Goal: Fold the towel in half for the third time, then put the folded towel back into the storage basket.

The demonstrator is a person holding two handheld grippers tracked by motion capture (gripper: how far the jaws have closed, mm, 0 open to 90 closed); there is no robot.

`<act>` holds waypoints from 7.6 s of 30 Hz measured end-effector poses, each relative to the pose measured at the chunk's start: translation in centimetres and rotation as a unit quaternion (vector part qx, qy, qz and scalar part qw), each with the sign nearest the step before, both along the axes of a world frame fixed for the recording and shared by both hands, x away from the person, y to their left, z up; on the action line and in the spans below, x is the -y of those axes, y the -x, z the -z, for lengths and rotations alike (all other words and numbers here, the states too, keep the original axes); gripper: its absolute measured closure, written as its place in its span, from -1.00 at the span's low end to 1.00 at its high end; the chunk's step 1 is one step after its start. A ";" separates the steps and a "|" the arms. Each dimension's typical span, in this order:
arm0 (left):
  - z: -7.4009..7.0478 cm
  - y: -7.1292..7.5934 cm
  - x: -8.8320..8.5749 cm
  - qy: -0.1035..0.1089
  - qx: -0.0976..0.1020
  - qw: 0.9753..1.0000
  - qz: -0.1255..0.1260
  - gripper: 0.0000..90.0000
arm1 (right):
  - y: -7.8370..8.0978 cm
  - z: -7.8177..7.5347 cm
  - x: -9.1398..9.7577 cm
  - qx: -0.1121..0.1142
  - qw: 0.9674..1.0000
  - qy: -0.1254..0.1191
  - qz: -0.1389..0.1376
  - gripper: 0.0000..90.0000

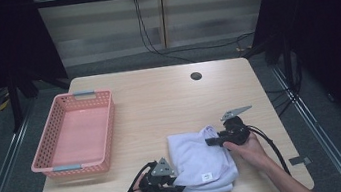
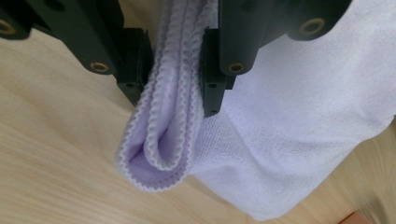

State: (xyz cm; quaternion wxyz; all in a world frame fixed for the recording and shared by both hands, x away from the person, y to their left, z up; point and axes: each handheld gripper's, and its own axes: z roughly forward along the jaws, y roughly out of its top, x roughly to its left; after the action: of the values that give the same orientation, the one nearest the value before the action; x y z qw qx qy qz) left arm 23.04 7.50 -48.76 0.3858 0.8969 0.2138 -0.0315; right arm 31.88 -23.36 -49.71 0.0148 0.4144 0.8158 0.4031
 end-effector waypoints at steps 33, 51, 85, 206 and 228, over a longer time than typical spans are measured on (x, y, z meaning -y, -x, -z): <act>-5.1 -3.4 0.1 0.082 0.013 0.996 -0.019 0.57 | -2.2 -4.2 2.2 0.038 0.998 -0.047 0.030 0.61; -7.2 -4.3 -2.7 0.106 0.034 0.993 -0.048 0.58 | -4.1 -7.3 0.1 0.072 0.995 -0.066 0.022 0.62; -10.9 -5.0 -11.3 0.137 0.059 0.981 -0.120 0.58 | -8.5 -12.2 -8.5 0.101 0.989 -0.099 -0.030 0.63; -7.7 -6.4 -31.1 0.065 0.062 0.927 -0.365 -0.14 | -16.0 -7.0 -31.9 0.073 0.995 -0.055 -0.035 0.04; -7.2 -5.6 -20.0 0.079 0.071 0.945 -0.309 -0.38 | -8.5 -8.8 -15.8 0.115 0.988 -0.086 -0.050 0.01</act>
State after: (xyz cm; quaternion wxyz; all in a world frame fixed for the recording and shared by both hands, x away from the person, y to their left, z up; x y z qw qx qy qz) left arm 28.68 27.52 -41.56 0.4604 0.7536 0.4491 0.1359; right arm 40.33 -7.54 -40.95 0.0523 0.3234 0.7906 0.5174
